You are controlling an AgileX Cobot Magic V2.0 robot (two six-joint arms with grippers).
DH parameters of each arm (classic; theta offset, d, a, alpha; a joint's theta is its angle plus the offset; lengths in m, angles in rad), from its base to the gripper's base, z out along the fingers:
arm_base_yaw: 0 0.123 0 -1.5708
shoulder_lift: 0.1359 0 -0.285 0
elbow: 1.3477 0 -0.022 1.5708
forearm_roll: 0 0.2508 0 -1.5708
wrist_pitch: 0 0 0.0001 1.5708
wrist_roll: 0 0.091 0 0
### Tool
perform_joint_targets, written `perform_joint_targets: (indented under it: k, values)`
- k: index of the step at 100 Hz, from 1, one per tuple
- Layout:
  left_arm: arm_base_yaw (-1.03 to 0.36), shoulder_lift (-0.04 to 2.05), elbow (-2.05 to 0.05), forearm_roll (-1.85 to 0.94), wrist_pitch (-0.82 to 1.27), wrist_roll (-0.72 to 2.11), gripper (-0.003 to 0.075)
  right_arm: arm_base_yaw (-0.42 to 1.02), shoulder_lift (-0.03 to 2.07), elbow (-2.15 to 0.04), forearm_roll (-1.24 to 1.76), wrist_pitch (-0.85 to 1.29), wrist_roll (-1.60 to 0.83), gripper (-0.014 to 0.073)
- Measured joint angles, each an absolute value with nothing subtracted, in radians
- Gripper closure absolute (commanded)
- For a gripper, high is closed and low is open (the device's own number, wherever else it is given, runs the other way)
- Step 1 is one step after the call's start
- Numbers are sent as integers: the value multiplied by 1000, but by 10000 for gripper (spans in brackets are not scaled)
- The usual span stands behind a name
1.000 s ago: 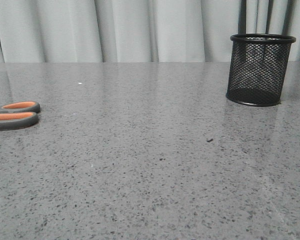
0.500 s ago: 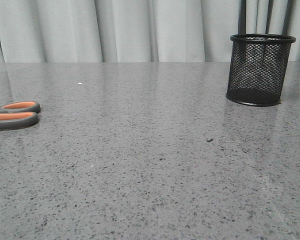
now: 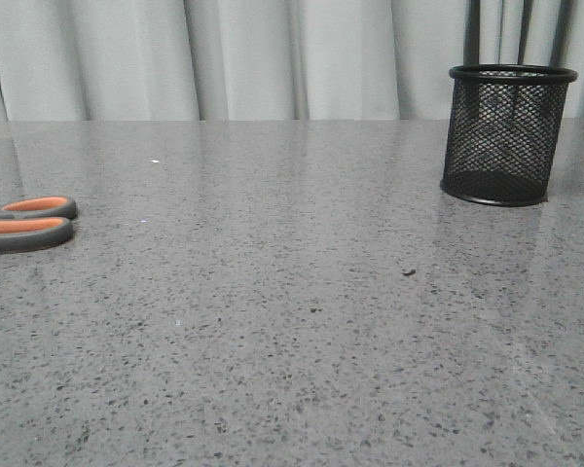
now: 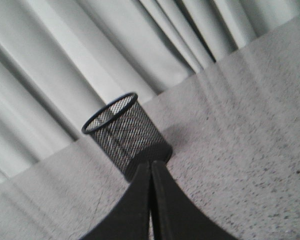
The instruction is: Put scissors into bucket
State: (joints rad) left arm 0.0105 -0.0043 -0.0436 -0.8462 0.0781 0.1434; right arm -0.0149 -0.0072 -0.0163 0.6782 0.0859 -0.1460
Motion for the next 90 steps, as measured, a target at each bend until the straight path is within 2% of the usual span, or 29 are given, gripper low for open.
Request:
perform_joint_targets:
  k: [20,45,56,69,74,81,90]
  values:
    - [11,53,-280,-637,265,143,741,-15,62,-200,591,240,-146,643]
    - [11,360,-634,-343,584,154,741,-15,397,-523,460,538,-148,644]
    - [11,475,-721,-310,701,182,741,-15,537,-643,423,656,-148,643]
    - [11,573,-770,-298,773,191,740,-15,637,-714,412,693,-148,632]
    - [11,596,-777,-296,787,194,738,-15,661,-730,412,699,-148,597]
    - [11,616,-777,-296,801,199,712,-15,682,-740,410,700,-148,503]
    - [11,630,-777,-300,805,228,617,-15,699,-746,410,701,-148,305]
